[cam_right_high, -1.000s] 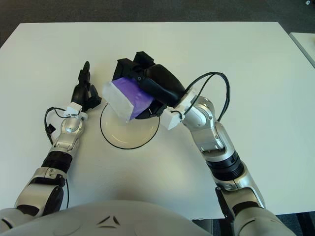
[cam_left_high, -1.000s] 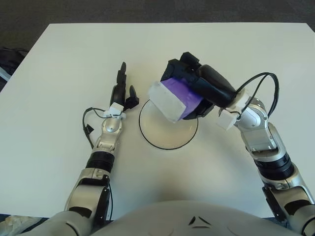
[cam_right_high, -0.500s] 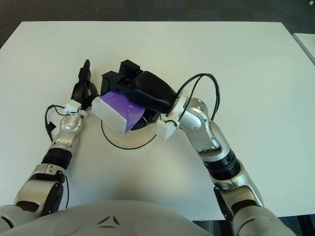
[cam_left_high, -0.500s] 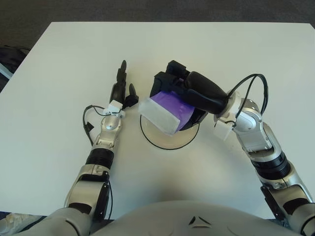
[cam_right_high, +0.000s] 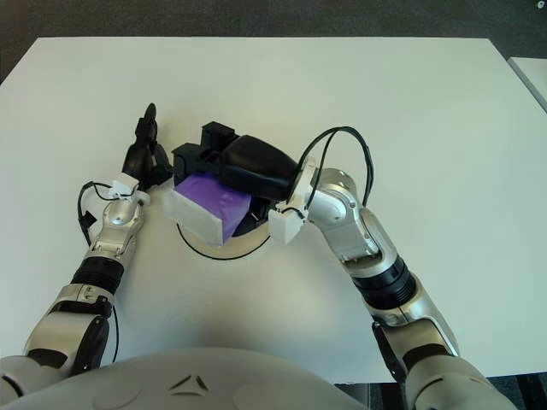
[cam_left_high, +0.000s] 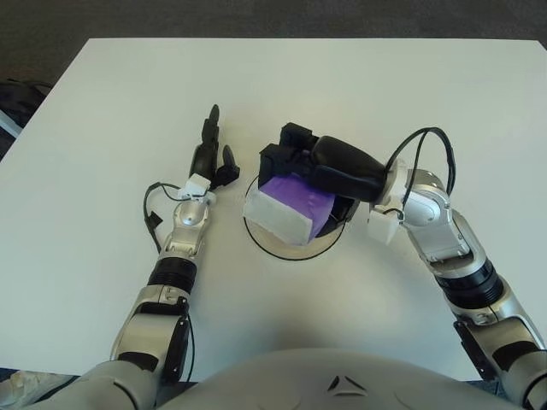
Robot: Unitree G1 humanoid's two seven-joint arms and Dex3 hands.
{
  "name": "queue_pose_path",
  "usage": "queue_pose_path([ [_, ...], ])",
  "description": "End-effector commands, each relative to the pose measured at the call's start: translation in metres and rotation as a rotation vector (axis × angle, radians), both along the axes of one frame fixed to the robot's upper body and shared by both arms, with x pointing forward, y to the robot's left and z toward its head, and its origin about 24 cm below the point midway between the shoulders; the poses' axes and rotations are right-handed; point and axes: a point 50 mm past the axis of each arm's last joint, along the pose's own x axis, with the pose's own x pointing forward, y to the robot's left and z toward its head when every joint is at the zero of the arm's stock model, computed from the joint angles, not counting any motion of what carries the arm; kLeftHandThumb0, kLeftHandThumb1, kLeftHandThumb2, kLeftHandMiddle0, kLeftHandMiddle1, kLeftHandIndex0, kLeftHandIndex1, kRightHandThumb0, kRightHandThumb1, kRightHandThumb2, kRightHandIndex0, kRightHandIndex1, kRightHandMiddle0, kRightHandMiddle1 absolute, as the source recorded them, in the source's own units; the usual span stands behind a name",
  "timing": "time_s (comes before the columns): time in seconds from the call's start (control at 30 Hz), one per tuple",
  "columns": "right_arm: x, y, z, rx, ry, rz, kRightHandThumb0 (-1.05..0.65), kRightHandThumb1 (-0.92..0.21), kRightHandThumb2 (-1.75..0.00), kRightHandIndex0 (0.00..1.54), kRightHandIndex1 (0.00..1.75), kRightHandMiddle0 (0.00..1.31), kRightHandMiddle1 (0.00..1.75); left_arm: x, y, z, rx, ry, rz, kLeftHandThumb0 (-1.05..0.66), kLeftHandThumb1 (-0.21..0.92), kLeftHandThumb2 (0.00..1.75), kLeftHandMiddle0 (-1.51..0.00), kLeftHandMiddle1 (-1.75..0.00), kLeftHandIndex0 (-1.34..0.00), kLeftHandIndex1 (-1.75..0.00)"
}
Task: Put the tissue paper into the plate.
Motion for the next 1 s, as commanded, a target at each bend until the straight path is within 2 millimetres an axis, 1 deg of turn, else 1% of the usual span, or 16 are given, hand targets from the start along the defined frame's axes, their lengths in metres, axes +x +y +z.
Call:
queue_pose_path([
  [0.0,-0.009,0.002,0.004,0.016,-0.029,0.039,-0.01,0.06,-1.74,0.90,1.75,0.68,1.71,-0.032,0.006,-0.060,-0.027,0.260,0.034,-0.91,0.92,1.10,0.00,0.00,0.00,0.00],
  [0.3,-0.010,0.001,0.004,-0.007,-0.084,0.043,-0.01,0.06,-1.75,0.90,1.75,0.68,1.72,-0.033,0.004,-0.060,-0.059,0.263,0.045,-0.90,0.92,1.05,0.00,0.00,0.00,0.00],
  [0.53,-0.008,0.000,0.005,-0.001,-0.135,0.003,-0.01,0.07,-1.75,0.90,1.75,0.69,1.71,-0.033,0.003,-0.059,-0.064,0.259,0.053,-0.89,0.92,1.05,0.00,0.00,0.00,0.00],
  [0.6,-0.008,0.000,0.006,-0.005,-0.167,-0.017,-0.01,0.03,-1.70,0.87,1.75,0.68,1.68,-0.032,0.001,-0.058,-0.064,0.257,0.054,-0.90,0.92,1.06,0.00,0.00,0.00,0.00],
  [0.63,-0.007,0.000,0.006,-0.009,-0.182,-0.025,-0.01,-0.06,-1.60,0.79,1.75,0.62,1.68,-0.032,0.001,-0.057,-0.065,0.255,0.054,-0.90,0.92,1.07,0.00,0.00,0.00,0.00],
  [0.67,-0.008,-0.001,0.006,-0.019,-0.199,-0.032,-0.01,-0.09,-1.56,0.76,1.75,0.61,1.68,-0.032,-0.001,-0.056,-0.068,0.249,0.053,-0.91,0.92,1.07,0.00,0.00,0.00,0.00],
  [0.77,-0.009,-0.001,0.005,-0.079,-0.257,-0.043,-0.01,-0.28,-1.35,0.61,1.75,0.47,1.70,-0.031,-0.009,-0.052,-0.087,0.219,0.043,-0.92,0.92,1.08,0.00,0.00,0.00,0.00],
  [0.8,-0.009,-0.002,0.005,-0.102,-0.274,-0.044,-0.15,-0.45,-1.18,0.46,1.75,0.35,1.67,-0.031,-0.012,-0.051,-0.096,0.209,0.039,-0.92,0.92,1.07,0.00,0.00,0.00,0.00],
  [0.83,-0.010,-0.002,0.004,-0.141,-0.291,-0.041,-0.37,-0.62,-1.03,0.29,1.75,0.22,1.64,-0.030,-0.020,-0.048,-0.114,0.195,0.040,-0.92,0.92,1.07,0.00,0.00,0.00,0.00],
  [0.87,-0.010,-0.002,0.003,-0.164,-0.300,-0.038,-0.53,-0.73,-0.96,0.19,1.36,0.14,1.27,-0.029,-0.025,-0.047,-0.125,0.188,0.043,-0.92,0.92,1.07,0.00,0.00,0.00,0.00],
  [0.9,-0.010,-0.003,0.003,-0.193,-0.309,-0.036,-0.59,-0.77,-0.94,0.15,1.21,0.11,1.12,-0.028,-0.028,-0.046,-0.143,0.180,0.052,-0.91,0.92,1.07,0.00,0.00,0.00,0.00],
  [0.93,-0.010,-0.003,0.003,-0.212,-0.314,-0.035,-0.68,-0.82,-0.93,0.09,0.86,0.07,0.81,-0.028,-0.029,-0.046,-0.155,0.175,0.059,-0.91,0.92,1.07,0.00,0.00,0.00,0.00],
  [0.97,-0.010,-0.003,0.003,-0.221,-0.317,-0.035,-0.74,-0.86,-0.92,0.06,0.63,0.05,0.61,-0.028,-0.028,-0.046,-0.160,0.173,0.064,-0.91,0.92,1.07,0.00,0.00,0.00,0.00],
])
